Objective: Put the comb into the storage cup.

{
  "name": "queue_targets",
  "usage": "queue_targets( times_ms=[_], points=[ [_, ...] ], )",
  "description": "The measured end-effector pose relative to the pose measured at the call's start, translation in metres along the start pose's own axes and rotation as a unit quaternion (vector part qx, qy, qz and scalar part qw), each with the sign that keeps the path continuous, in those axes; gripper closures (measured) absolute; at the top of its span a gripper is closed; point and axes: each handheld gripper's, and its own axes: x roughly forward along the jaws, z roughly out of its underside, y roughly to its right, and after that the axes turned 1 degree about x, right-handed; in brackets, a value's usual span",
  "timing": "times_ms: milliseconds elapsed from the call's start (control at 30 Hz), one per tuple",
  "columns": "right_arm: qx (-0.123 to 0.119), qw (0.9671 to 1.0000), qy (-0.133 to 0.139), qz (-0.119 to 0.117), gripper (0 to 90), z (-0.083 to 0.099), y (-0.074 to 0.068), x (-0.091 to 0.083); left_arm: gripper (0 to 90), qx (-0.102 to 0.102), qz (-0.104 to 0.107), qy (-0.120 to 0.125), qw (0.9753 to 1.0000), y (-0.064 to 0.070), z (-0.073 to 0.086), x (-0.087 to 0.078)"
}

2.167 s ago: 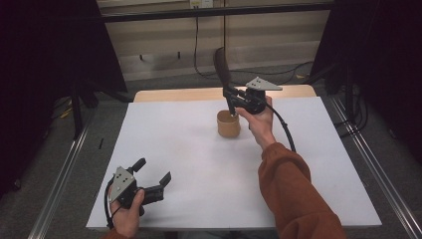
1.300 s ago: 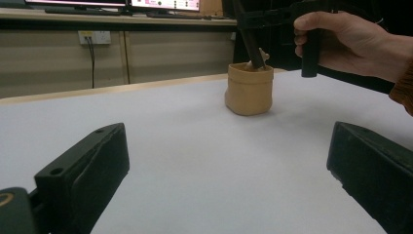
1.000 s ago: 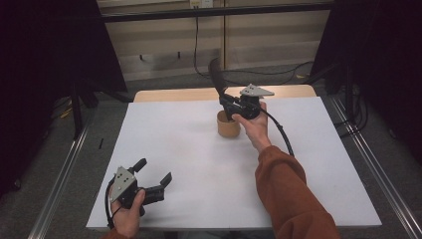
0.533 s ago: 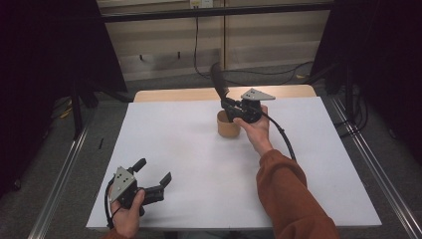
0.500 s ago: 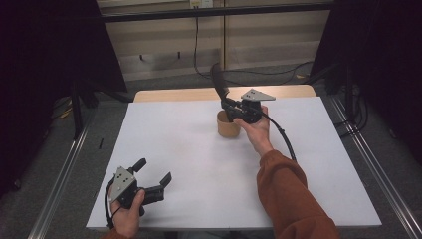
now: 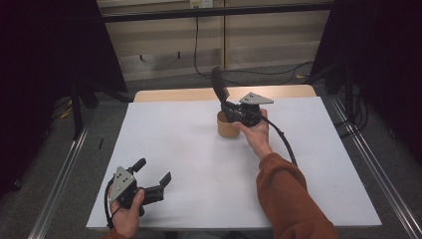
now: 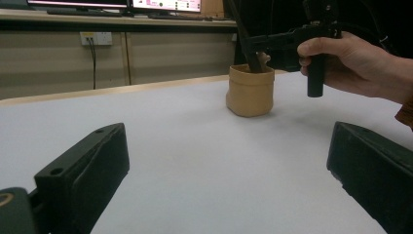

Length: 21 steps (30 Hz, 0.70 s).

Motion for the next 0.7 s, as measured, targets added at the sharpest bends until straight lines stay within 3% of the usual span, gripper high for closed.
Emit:
queue_targets(
  times_ms=[700],
  points=[
    [-0.012, 0.9999, -0.007, 0.006, 72.8, 0.0058, -0.0032, -0.0024, 1.8, -0.001, -0.001, 0.000, 1.0000, -0.0001, 0.0000, -0.0001]
  ],
)
